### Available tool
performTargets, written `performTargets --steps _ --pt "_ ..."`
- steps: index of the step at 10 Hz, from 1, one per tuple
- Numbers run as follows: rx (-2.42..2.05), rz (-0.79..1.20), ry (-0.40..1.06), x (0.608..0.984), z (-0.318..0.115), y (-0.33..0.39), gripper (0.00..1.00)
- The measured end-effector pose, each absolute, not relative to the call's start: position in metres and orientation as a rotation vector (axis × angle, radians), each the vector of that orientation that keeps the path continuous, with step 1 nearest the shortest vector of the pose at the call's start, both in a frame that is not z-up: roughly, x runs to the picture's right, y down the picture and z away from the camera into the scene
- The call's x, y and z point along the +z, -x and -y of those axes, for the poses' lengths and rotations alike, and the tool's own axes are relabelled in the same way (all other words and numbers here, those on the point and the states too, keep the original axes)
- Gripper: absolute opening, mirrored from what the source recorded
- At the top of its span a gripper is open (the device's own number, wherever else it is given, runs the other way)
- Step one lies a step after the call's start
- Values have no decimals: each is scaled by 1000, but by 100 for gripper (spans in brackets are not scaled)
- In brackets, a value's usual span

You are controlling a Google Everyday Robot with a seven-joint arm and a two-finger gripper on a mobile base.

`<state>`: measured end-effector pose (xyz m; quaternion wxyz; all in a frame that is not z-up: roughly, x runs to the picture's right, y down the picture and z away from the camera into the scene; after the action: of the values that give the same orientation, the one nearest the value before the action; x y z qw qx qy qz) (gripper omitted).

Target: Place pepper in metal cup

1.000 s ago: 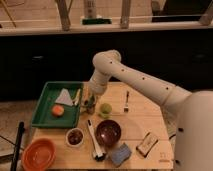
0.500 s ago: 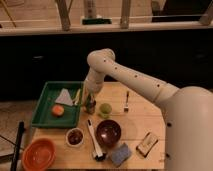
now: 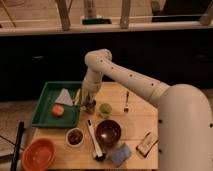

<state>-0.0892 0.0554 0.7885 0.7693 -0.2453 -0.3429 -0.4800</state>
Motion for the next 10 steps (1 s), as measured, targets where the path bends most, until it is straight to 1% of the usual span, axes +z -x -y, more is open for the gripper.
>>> performTargets --steps 10 --pt "-1029 734 557 802 -56 84 0"
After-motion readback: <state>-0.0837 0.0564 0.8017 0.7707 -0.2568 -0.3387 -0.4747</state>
